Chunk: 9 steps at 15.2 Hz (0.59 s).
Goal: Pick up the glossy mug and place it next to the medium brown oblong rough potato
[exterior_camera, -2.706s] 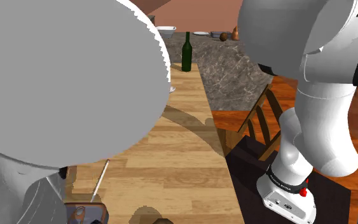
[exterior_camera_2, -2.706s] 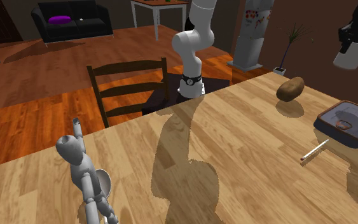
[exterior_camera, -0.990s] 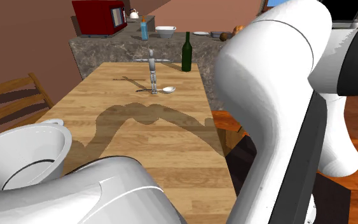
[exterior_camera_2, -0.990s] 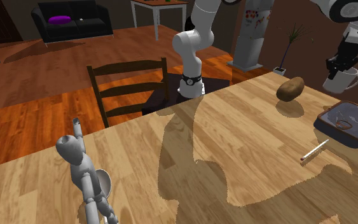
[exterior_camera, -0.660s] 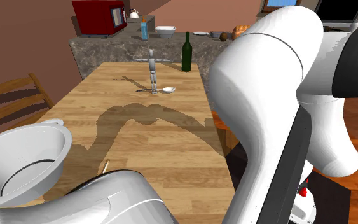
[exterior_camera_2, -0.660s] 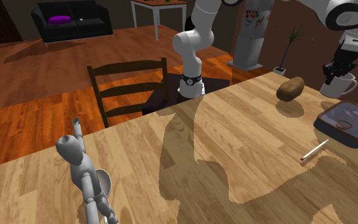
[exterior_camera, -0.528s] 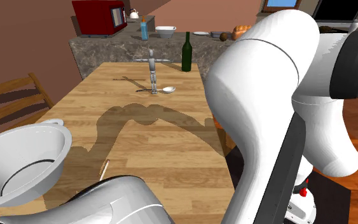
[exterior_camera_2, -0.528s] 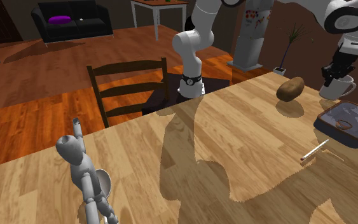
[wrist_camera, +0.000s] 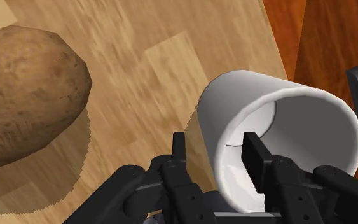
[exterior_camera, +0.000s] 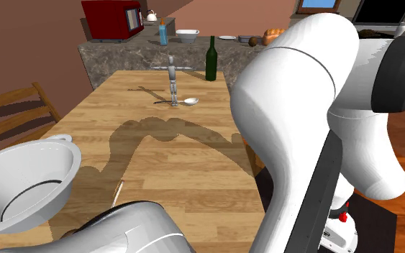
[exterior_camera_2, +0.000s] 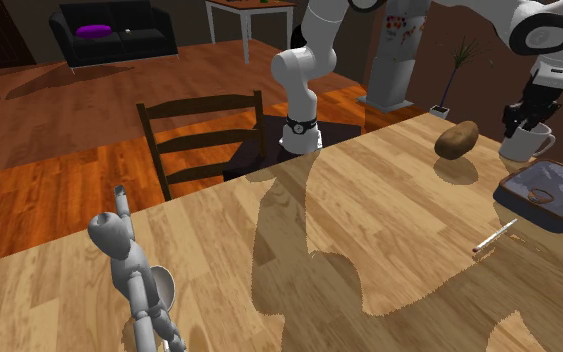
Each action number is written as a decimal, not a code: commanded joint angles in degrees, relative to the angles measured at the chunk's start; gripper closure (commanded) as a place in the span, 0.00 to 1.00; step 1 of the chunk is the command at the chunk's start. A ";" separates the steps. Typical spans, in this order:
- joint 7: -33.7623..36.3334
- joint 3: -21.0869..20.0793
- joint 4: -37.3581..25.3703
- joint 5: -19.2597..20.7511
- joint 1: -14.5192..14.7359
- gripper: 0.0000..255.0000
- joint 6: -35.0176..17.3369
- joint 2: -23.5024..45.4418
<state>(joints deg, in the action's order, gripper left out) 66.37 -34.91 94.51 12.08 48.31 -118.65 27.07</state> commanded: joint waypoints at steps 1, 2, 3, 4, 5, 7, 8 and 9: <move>0.00 0.00 0.00 0.00 0.00 0.00 -0.01 -0.01; 0.00 0.00 0.00 0.00 0.00 0.00 -0.01 -0.01; 0.00 0.00 0.00 0.00 0.00 0.00 -0.01 -0.01; 0.00 0.00 0.00 0.00 0.00 0.00 -0.01 -0.01; 0.00 0.00 0.00 0.00 0.00 0.00 -0.01 -0.01; -0.62 -0.53 -1.87 -0.99 -0.44 0.00 3.14 -1.49; -0.90 -0.76 -2.95 -1.42 -0.61 0.00 4.76 -2.14; -1.11 -0.91 -3.86 -1.73 -0.72 0.00 6.07 -2.59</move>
<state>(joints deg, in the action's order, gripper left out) 65.44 -35.64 91.68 10.70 47.67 -114.08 24.97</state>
